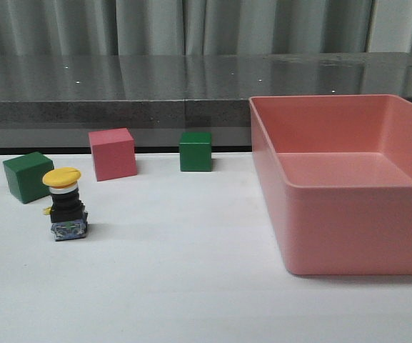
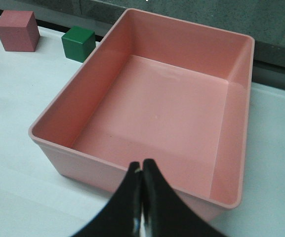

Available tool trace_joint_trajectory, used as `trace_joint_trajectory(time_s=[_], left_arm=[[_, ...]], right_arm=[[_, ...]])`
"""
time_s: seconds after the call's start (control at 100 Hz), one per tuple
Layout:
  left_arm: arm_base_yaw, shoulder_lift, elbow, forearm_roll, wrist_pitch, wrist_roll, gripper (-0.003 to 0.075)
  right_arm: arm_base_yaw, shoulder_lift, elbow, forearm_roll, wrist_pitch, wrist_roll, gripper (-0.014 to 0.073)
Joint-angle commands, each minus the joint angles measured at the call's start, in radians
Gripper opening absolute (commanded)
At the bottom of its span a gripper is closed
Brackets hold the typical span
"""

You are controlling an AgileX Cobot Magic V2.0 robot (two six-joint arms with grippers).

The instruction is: Place and stand button with both arms

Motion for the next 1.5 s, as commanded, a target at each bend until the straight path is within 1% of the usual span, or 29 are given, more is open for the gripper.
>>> trace_joint_trajectory(time_s=[0.0,0.08,0.19,0.28,0.47,0.58,1.49], left_arm=[[0.061,-0.068,0.010,-0.041,-0.088,-0.025,-0.0020],[0.118,-0.147,0.047,-0.079,-0.090,-0.025,-0.0020],[0.173,-0.135,0.086,-0.090,-0.133,-0.025,-0.0020],[0.182,-0.142,0.112,-0.088,-0.175,-0.025,-0.0020],[0.182,-0.142,0.178,-0.085,-0.350,-0.025,-0.0020],[0.182,-0.142,0.176,-0.082,-0.323,-0.025,-0.0020],[0.182,-0.142,0.176,-0.082,-0.323,-0.025,-0.0020]], right_arm=[[0.000,0.001,-0.028,-0.005,-0.062,0.004,-0.0069],[0.000,0.001,-0.028,-0.005,-0.062,0.004,-0.0069],[0.000,0.001,-0.028,-0.005,-0.059,0.004,-0.0069],[0.000,0.001,-0.028,-0.005,-0.059,0.004,-0.0069],[0.000,0.001,-0.028,-0.005,-0.058,0.004,-0.0069],[0.000,0.001,-0.028,-0.005,-0.058,0.004,-0.0069],[0.000,0.000,-0.028,-0.005,-0.058,0.004,-0.0069]])
